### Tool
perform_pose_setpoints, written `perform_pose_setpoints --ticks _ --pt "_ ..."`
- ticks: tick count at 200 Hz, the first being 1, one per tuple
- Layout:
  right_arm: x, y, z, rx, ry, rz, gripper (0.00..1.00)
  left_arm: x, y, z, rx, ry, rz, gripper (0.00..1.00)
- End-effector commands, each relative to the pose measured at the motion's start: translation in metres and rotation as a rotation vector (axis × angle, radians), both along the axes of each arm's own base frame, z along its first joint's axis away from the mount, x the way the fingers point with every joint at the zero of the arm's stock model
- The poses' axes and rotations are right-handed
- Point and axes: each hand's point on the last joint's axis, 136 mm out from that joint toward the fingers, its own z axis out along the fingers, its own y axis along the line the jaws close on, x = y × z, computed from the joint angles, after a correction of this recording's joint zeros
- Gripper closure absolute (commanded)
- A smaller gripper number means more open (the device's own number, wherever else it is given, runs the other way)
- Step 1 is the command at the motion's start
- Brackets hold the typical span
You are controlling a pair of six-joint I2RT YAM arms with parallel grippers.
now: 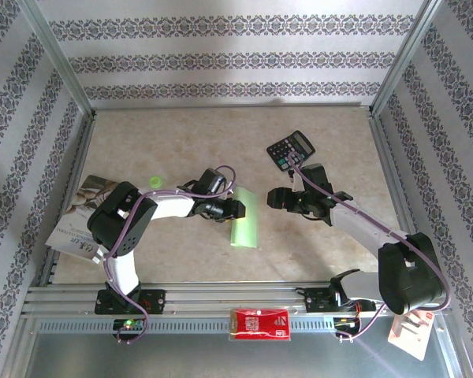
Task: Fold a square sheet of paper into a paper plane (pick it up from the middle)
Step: Hold the square sheet of paper at the center of the table.
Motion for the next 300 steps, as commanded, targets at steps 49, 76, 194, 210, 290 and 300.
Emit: perform_pose_setpoints --ticks 49,76,194,210,290,300 --pt "-0.001 -0.001 -0.004 -0.02 -0.007 0.001 0.35 -0.005 0.033 -0.044 0.219 0.079 0.089 0.62" --pt "0.0 -0.001 -0.005 -0.019 -0.005 0.002 0.36 -0.005 0.032 -0.048 0.225 0.086 0.101 0.61" --pt "0.0 -0.002 -0.006 -0.024 -0.004 0.001 0.37 -0.006 0.039 -0.06 0.272 0.106 0.141 0.62" --pt "0.0 -0.002 -0.006 -0.025 -0.004 0.0 0.37 -0.005 0.039 -0.061 0.272 0.11 0.149 0.62" --pt "-0.002 -0.002 -0.008 -0.026 0.0 0.001 0.38 -0.005 0.042 -0.066 0.292 0.119 0.16 0.62" --pt "-0.001 -0.002 -0.009 -0.026 0.004 0.0 0.38 -0.006 0.043 -0.067 0.294 0.124 0.167 0.62"
